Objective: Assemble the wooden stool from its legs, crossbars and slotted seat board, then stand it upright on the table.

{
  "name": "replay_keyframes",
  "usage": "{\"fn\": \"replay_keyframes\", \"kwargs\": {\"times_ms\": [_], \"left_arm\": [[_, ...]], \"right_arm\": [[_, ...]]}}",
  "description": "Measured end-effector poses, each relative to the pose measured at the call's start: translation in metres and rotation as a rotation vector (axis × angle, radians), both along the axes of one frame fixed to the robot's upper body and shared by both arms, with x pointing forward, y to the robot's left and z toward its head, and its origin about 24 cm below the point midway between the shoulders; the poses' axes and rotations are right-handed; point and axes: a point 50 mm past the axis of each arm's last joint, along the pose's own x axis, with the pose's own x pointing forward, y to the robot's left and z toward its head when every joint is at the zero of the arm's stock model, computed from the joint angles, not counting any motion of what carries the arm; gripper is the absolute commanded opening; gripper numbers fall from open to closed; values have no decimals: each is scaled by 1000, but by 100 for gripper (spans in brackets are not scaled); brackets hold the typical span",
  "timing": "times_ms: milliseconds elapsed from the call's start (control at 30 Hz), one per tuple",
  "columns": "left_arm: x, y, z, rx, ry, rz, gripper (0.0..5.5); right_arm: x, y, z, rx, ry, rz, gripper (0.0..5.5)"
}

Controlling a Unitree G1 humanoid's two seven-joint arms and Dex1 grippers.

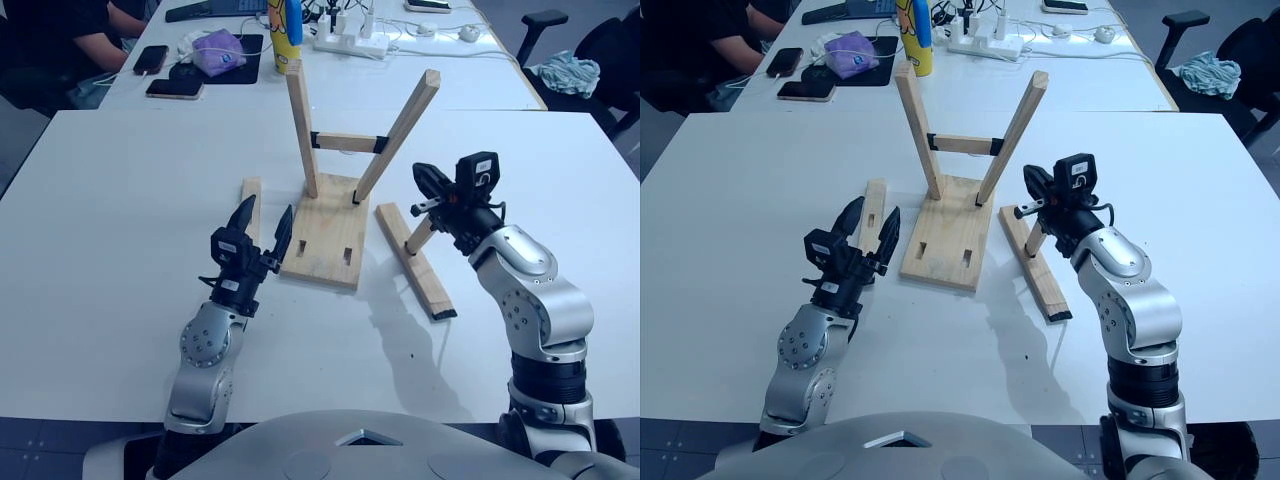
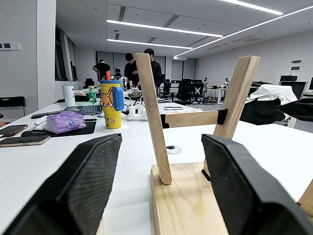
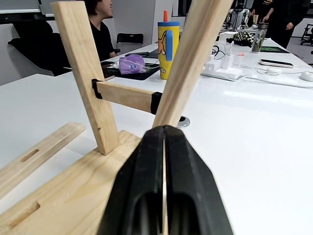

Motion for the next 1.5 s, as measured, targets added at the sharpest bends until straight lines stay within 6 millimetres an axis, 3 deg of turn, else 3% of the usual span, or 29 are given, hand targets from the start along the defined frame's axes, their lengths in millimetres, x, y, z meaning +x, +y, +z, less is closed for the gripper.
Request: {"fn": "replay_keyframes", "kwargs": {"times_ms": [300,400,500,600,700,733,800,1033,1200,1500], "left_arm": [[0,0,0,-3,-2,8,302],[0,0,0,-7,-2,18,302],[-2,0,-3,-12,13,40,302],[-5,-2,-5,-20,22,62,302],[-9,-5,-6,-26,28,85,302],[-11,-5,-6,-25,29,97,302],[-16,-4,-5,-29,30,115,302],[-35,-9,-7,-42,73,140,302],[-37,-9,-5,-38,77,132,302],[-35,-3,-6,9,84,104,302]], "right_arm": [[6,-3,8,73,-42,-26,2],[13,-15,37,62,-200,-84,2],[17,-49,50,-83,-255,-231,2],[14,-75,37,-186,-185,-304,2],[-4,-90,-9,-255,61,-224,27],[-17,-90,-31,-232,190,-149,46],[-30,-80,-42,-164,294,-38,74],[-37,-71,-23,-154,358,35,164],[-46,-74,-27,-194,469,20,238],[-59,-48,-42,-184,592,145,353]]}}
